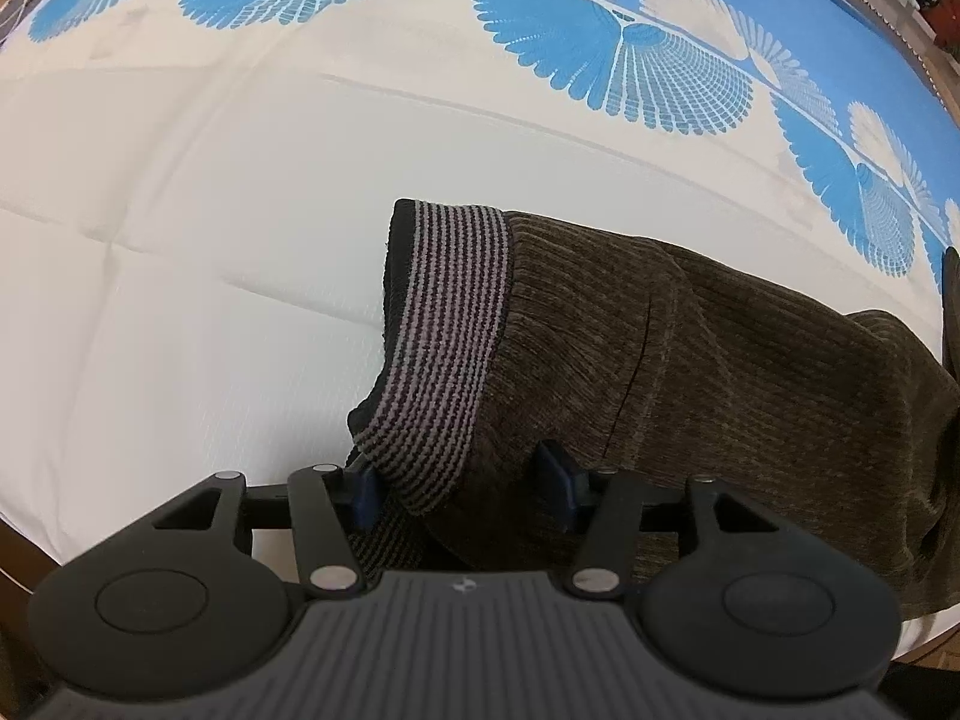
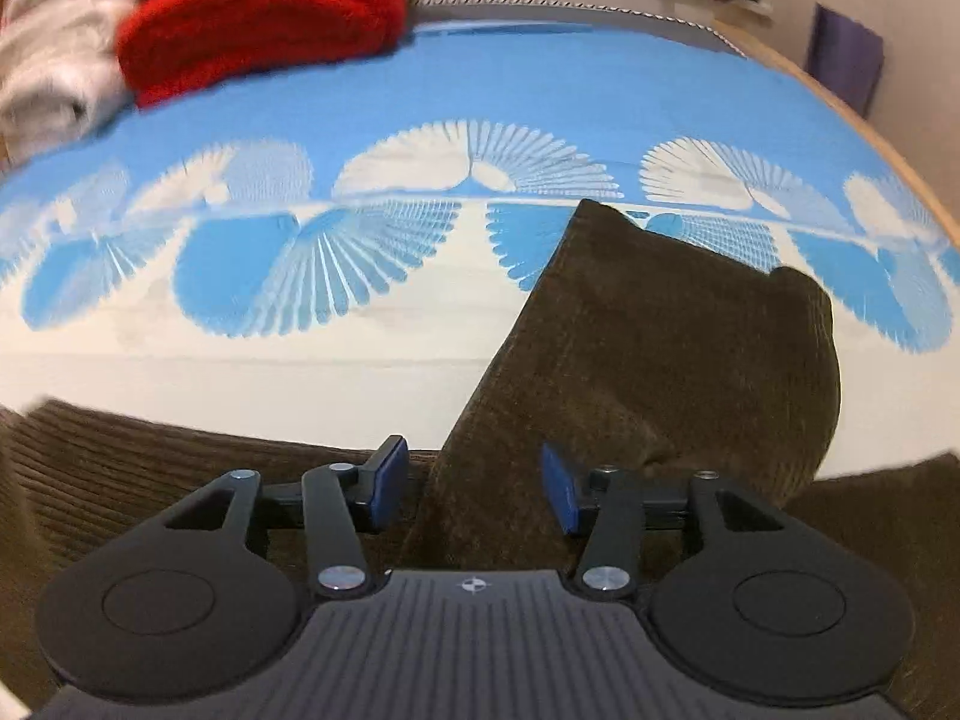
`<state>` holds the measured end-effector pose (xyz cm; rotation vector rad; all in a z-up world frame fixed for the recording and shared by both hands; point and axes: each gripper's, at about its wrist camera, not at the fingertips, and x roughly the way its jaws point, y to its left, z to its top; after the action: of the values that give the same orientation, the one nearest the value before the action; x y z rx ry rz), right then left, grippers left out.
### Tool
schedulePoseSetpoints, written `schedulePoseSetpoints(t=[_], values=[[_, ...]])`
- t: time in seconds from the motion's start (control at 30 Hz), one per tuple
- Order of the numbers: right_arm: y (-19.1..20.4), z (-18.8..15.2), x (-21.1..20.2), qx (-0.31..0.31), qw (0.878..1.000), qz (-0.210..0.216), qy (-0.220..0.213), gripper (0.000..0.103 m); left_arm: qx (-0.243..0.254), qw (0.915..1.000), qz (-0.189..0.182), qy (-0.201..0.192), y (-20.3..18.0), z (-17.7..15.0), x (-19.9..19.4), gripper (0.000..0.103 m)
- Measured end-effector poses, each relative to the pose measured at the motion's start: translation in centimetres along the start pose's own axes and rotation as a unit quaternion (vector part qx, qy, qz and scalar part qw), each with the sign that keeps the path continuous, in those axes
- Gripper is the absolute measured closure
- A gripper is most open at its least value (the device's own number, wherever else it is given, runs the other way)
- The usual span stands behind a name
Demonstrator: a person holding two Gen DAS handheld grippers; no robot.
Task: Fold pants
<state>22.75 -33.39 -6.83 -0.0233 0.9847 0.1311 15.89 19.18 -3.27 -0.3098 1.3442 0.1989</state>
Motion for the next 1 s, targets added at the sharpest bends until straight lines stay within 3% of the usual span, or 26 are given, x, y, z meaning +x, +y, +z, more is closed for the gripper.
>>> schedulePoseSetpoints(t=[0.1,0.17,0.23,0.33,0.43,0.53,0.63,0.7,0.77,0.83,0.87,0.93,1.0], values=[[1.7,-0.5,1.5,-0.043,0.998,-0.036,0.032,0.053,-0.001,1.0000,0.003,0.002,0.0,0.0,0.2,0.048],[1.7,-0.7,1.4,-0.059,0.996,-0.055,0.032,0.064,0.003,1.0000,0.009,-0.002,-0.2,0.0,0.1,0.056],[0.1,-0.8,0.4,-0.019,0.999,-0.041,0.025,0.096,0.011,0.9997,0.018,-0.011,-0.5,-0.1,-0.1,0.064],[-3.9,-1.2,-3.2,0.071,0.996,-0.044,-0.024,0.096,0.005,0.9995,0.014,-0.027,-0.4,-0.1,-0.9,0.074],[-8.1,-2.9,-6.6,0.147,0.987,-0.045,-0.052,0.096,-0.003,0.9988,-0.005,-0.048,-0.1,-0.4,-2.4,0.076],[-11.2,-6.3,-7.4,0.178,0.984,-0.028,0.004,0.097,-0.010,0.9976,-0.036,-0.059,0.4,-0.9,-3.7,0.076],[-12.1,-10.3,-5.7,0.149,0.981,0.026,0.123,0.095,0.002,0.9984,-0.039,-0.040,0.8,-1.3,-3.3,0.076],[-12.2,-12.0,-5.4,0.121,0.979,0.050,0.158,0.092,0.007,0.9987,-0.042,-0.027,0.8,-1.3,-2.9,0.076],[-13.2,-12.2,-6.4,0.127,0.982,0.054,0.125,0.091,0.010,0.9987,-0.042,-0.026,1.0,-1.2,-2.6,0.074],[-15.4,-11.7,-7.3,0.189,0.977,0.063,0.083,0.087,0.002,0.9987,-0.044,-0.023,1.1,-1.1,-2.5,0.074],[-16.8,-11.7,-7.7,0.229,0.970,0.060,0.059,0.084,-0.002,0.9987,-0.045,-0.022,1.2,-1.1,-2.4,0.072],[-19.5,-11.7,-8.4,0.309,0.951,0.025,0.012,0.067,-0.008,0.9988,-0.044,-0.020,1.2,-1.0,-2.3,0.071],[-22.2,-12.3,-8.5,0.388,0.921,-0.008,-0.015,0.062,-0.006,0.9991,-0.038,-0.017,1.1,-0.9,-2.1,0.068]])
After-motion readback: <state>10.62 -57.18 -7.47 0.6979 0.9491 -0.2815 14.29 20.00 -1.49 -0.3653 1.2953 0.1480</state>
